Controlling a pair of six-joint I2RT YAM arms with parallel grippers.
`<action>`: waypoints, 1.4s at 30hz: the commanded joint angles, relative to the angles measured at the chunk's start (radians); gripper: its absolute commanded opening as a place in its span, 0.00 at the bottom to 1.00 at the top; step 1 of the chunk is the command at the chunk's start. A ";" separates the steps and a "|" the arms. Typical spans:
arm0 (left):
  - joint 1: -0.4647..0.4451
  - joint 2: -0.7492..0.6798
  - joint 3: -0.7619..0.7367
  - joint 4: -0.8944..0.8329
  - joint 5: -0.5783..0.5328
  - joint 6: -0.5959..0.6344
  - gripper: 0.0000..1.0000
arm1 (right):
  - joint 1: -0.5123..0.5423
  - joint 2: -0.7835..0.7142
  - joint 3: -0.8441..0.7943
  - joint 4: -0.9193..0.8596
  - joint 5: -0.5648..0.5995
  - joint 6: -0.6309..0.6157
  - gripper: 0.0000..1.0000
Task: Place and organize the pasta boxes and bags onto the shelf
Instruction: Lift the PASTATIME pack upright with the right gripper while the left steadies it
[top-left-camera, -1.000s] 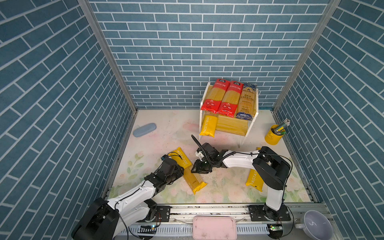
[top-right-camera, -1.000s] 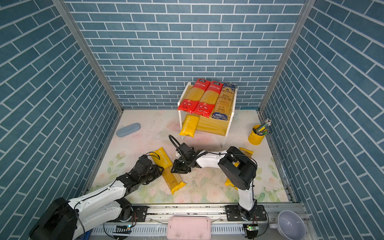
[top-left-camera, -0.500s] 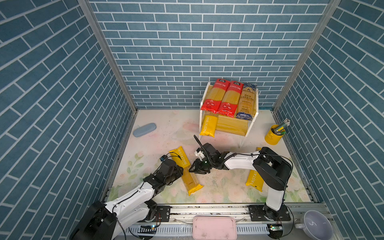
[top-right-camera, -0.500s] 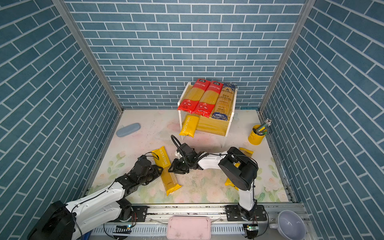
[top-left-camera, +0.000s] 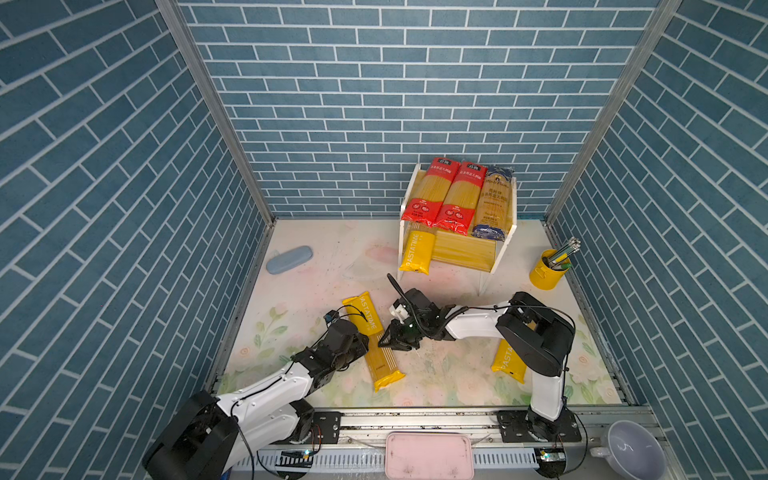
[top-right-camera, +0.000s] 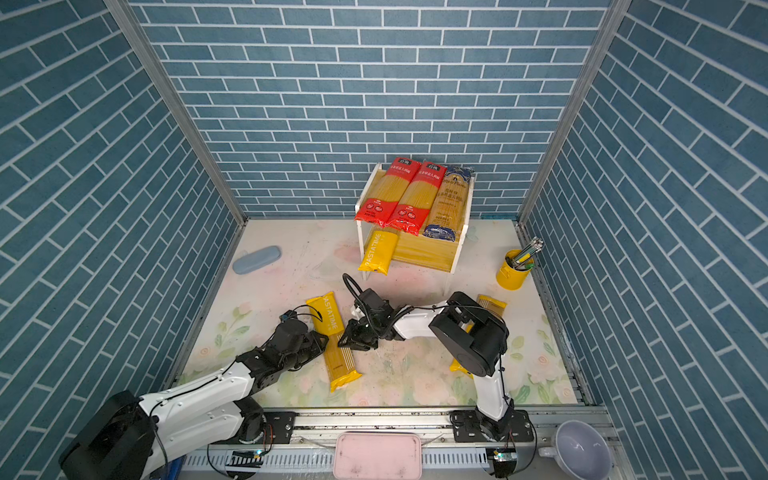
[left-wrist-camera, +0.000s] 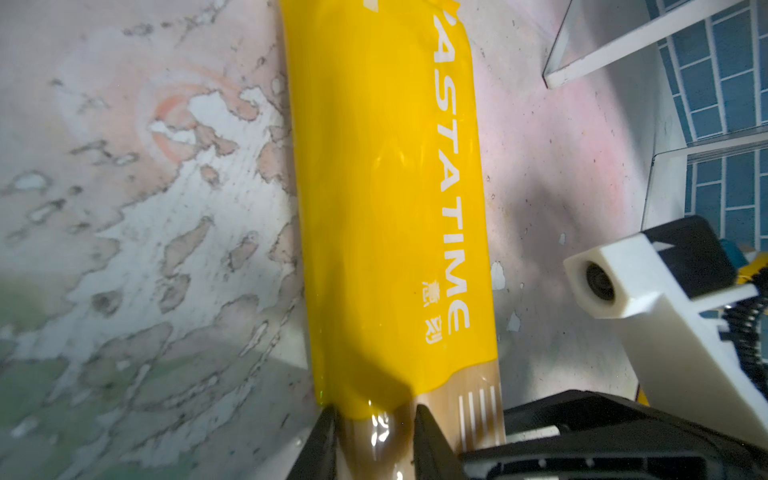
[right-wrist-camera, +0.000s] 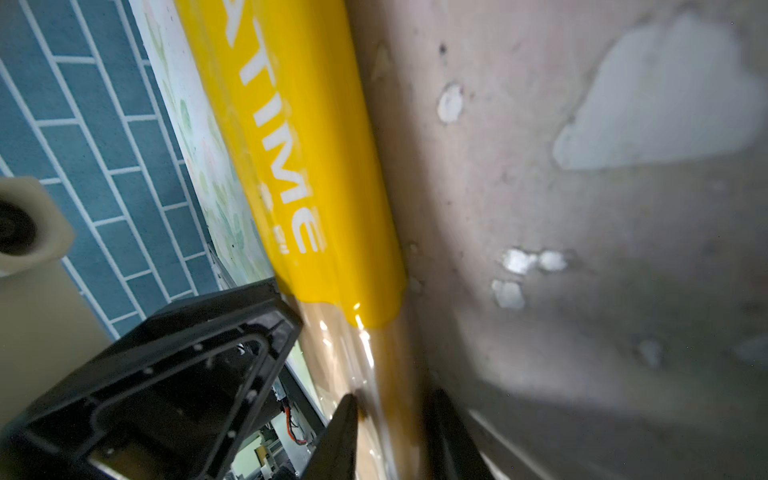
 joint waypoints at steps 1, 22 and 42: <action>-0.043 0.026 -0.001 0.058 0.039 -0.012 0.32 | 0.008 -0.007 -0.004 0.031 -0.007 0.008 0.24; 0.045 -0.320 0.228 -0.513 -0.133 0.139 0.37 | 0.010 -0.227 -0.007 -0.155 0.017 -0.114 0.00; 0.054 -0.324 0.285 -0.542 -0.137 0.172 0.40 | 0.039 -0.321 0.009 -0.231 0.011 -0.239 0.00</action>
